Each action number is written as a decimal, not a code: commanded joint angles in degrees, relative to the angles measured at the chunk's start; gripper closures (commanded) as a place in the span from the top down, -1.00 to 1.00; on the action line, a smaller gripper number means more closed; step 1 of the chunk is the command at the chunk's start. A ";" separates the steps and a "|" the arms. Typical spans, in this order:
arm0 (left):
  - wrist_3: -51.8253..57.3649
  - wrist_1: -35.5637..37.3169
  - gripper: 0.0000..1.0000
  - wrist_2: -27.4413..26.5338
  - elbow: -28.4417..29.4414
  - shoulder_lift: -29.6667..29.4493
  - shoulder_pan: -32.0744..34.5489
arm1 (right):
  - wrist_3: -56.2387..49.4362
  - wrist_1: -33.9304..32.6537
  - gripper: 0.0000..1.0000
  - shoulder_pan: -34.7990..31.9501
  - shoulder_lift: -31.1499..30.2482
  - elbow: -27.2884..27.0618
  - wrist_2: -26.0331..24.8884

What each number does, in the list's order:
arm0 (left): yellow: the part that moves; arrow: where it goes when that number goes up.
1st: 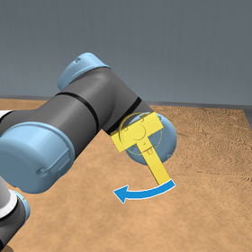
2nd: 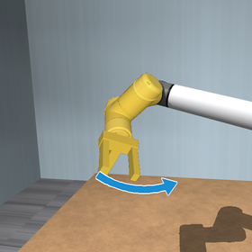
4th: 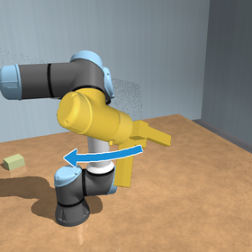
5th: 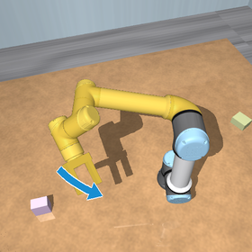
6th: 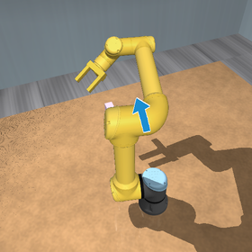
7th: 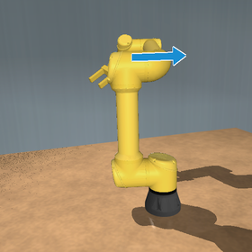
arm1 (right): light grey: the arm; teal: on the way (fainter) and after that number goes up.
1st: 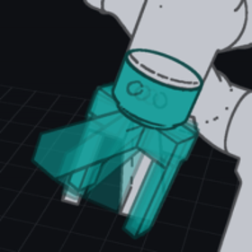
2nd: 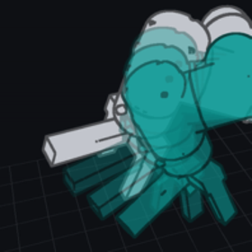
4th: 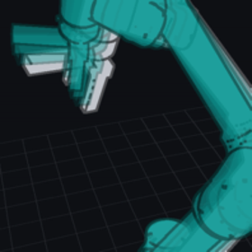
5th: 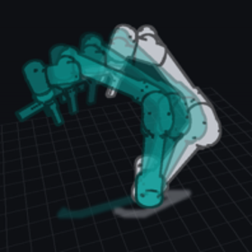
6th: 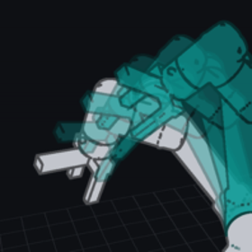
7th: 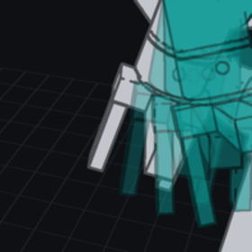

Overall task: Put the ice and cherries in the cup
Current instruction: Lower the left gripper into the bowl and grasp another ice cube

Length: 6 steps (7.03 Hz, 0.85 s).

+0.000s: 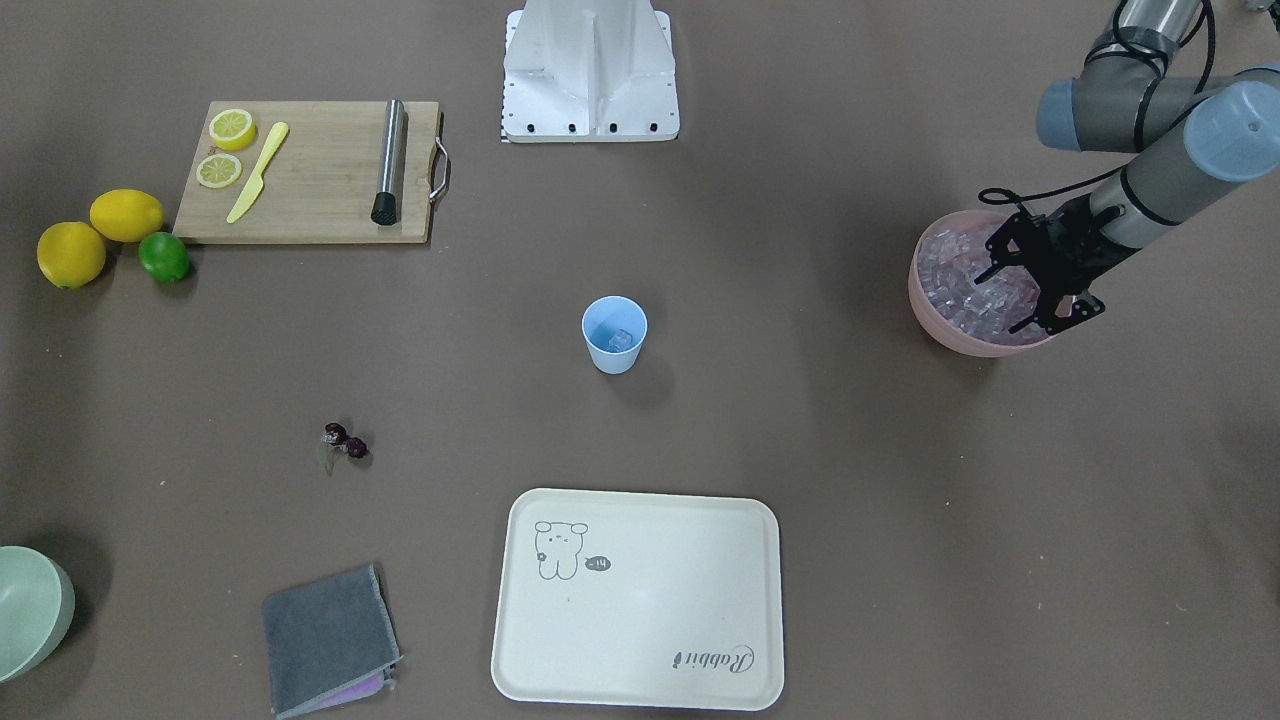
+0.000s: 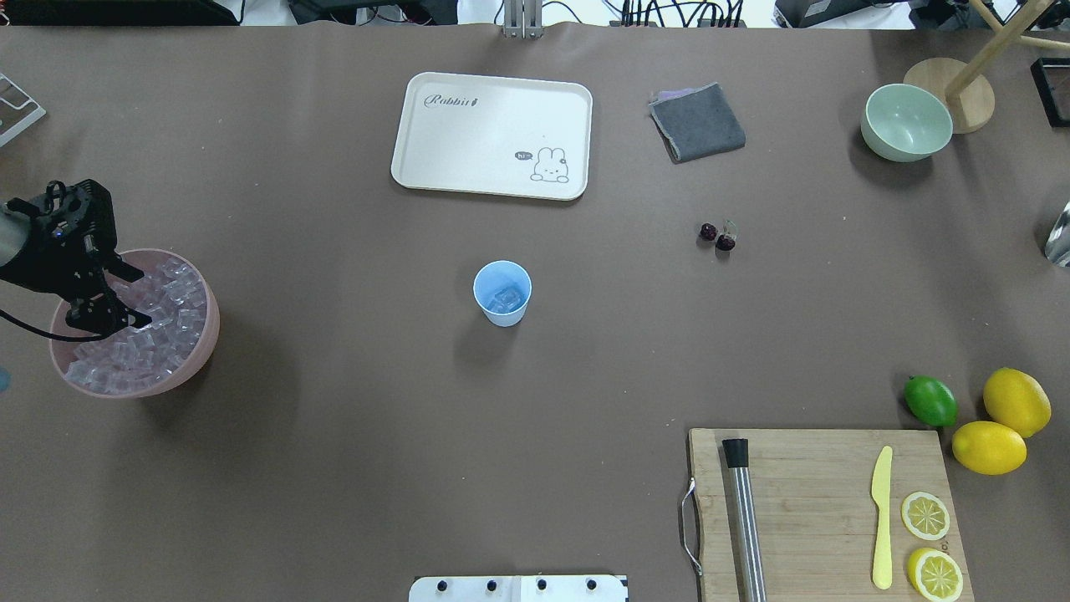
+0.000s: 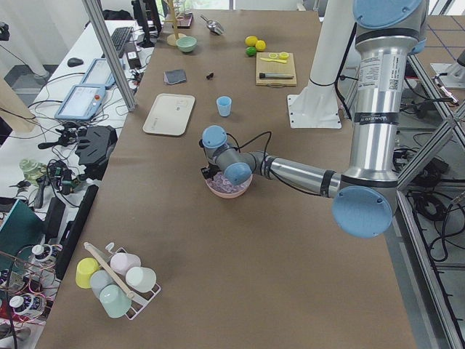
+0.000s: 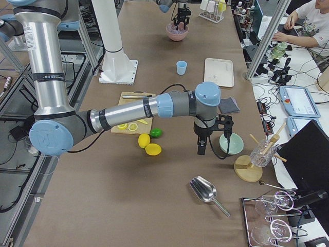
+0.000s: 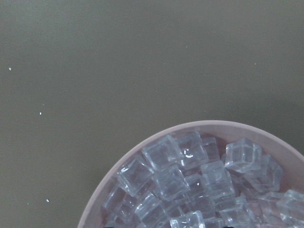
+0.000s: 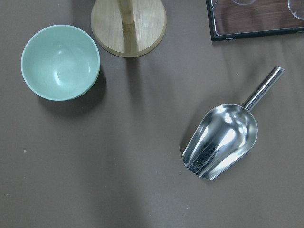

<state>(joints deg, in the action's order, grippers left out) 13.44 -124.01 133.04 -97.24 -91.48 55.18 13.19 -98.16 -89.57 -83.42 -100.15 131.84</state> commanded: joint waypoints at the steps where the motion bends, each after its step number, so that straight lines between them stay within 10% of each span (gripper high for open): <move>1: 0.01 -0.01 0.50 0.99 -0.23 0.33 -0.07 | 0.08 0.42 1.00 0.01 0.10 0.13 0.00; 6: -0.08 -0.62 0.32 0.38 -0.31 1.56 -0.59 | 0.17 0.42 1.00 0.01 0.19 0.13 0.00</move>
<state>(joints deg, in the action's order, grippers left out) 13.43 -124.30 133.54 -97.55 -89.96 54.90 13.35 -97.73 -89.56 -83.22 -99.98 131.84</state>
